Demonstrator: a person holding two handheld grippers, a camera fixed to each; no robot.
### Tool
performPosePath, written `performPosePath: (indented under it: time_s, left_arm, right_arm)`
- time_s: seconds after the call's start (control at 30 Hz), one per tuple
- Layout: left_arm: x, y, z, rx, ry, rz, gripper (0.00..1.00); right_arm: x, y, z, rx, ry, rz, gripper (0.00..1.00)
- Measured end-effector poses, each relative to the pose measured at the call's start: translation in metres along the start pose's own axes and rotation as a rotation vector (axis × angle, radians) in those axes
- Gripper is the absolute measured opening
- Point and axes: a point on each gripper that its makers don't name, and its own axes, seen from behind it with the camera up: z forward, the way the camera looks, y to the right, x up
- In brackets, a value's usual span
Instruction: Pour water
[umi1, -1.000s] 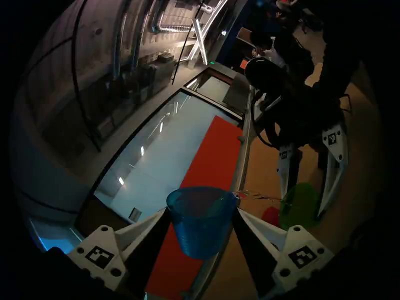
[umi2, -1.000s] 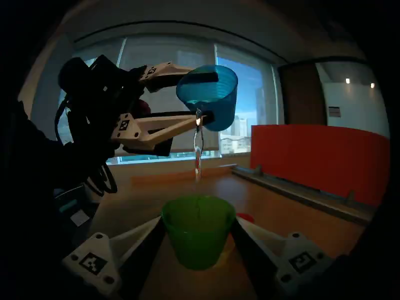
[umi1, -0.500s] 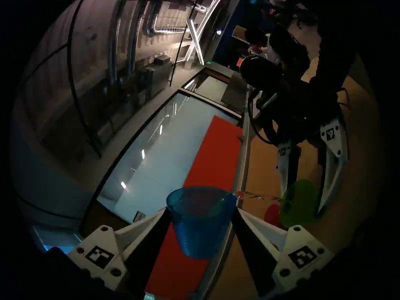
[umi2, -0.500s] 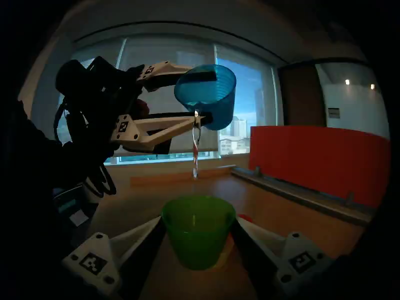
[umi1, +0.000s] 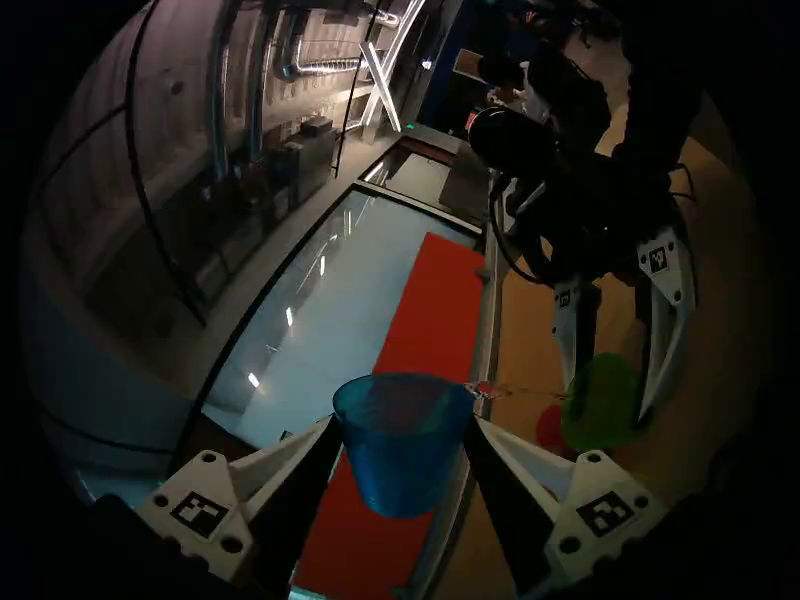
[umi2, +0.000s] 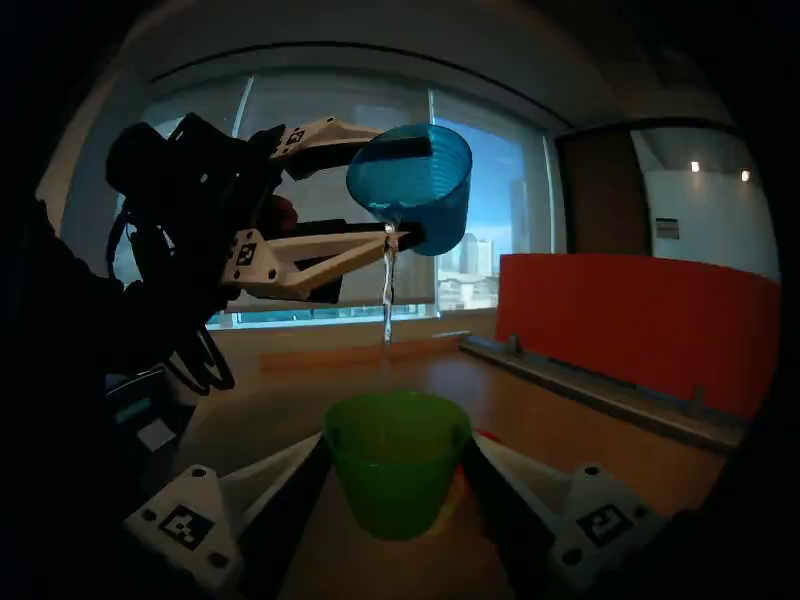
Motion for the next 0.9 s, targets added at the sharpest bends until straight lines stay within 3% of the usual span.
performPosePath:
  time_s: [0.9]
  left_arm:
    - [0.0045, -0.0023, 0.0011, 0.005, 0.0, 0.104, 0.85]
  right_arm:
    - [0.0, 0.0006, -0.0021, -0.003, 0.006, -0.005, 0.9]
